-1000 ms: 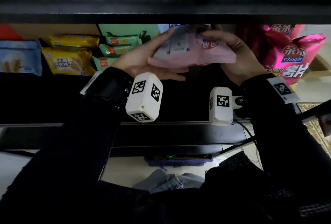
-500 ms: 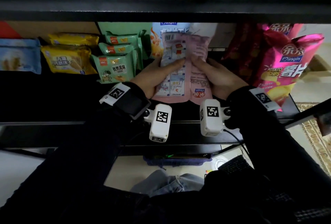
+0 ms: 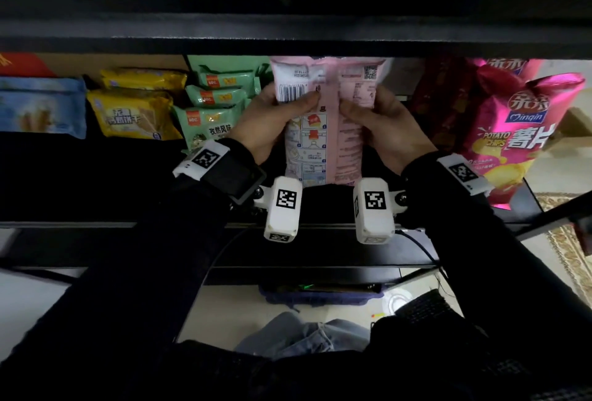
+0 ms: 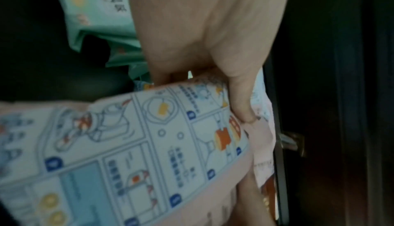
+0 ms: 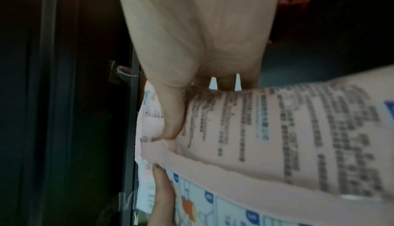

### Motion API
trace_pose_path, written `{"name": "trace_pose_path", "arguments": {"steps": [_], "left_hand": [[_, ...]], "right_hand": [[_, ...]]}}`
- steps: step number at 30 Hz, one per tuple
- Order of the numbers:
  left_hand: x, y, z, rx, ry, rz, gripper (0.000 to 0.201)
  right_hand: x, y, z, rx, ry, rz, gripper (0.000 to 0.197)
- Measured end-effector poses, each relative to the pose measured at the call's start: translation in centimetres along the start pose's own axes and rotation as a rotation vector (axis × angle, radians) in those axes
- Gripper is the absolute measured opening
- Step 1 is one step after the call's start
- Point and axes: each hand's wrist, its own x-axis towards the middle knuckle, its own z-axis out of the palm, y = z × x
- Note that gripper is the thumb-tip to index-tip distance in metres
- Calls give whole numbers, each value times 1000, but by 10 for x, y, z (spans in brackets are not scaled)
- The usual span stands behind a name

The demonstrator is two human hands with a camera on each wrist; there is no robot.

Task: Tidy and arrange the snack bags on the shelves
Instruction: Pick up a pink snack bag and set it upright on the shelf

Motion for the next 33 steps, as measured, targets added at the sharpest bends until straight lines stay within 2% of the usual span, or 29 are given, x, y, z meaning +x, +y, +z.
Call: {"name": "trace_pose_path", "arguments": {"steps": [2, 6, 12, 15, 16, 18, 20, 24, 26, 29, 31, 33], "left_hand": [[-1, -1, 0, 12, 9, 11, 38], [-5, 9, 1, -30, -46, 8, 41], [-1, 24, 16, -64, 104, 118, 28], [-1, 24, 18, -195, 75, 111, 12], [-1, 23, 17, -265, 81, 94, 13], [0, 19, 14, -435, 92, 47, 28], [1, 12, 10, -565, 67, 3, 45], [0, -5, 4, -796, 14, -2, 49], [-2, -15, 2, -813, 11, -38, 55], [-4, -22, 1, -786, -40, -138, 68], [-5, -22, -2, -764, 38, -249, 73], [-8, -20, -9, -808, -10, -329, 83]], "right_hand": [[0, -1, 1, -8, 15, -4, 44], [-1, -12, 0, 32, -50, 27, 46], [6, -29, 7, 53, 76, -99, 24], [8, -31, -4, -13, 13, -81, 38], [6, -30, -8, -41, -36, -52, 45], [2, -23, -18, -56, -107, 20, 54], [-2, -15, -29, -74, -71, 87, 66], [-9, -9, -45, -231, -180, 229, 60], [-9, -8, -45, -178, -165, 181, 47], [-6, -6, -38, -71, -26, -12, 28], [-4, -6, -38, -67, 66, -145, 33], [-3, -7, -40, -125, 104, -244, 36]]}}
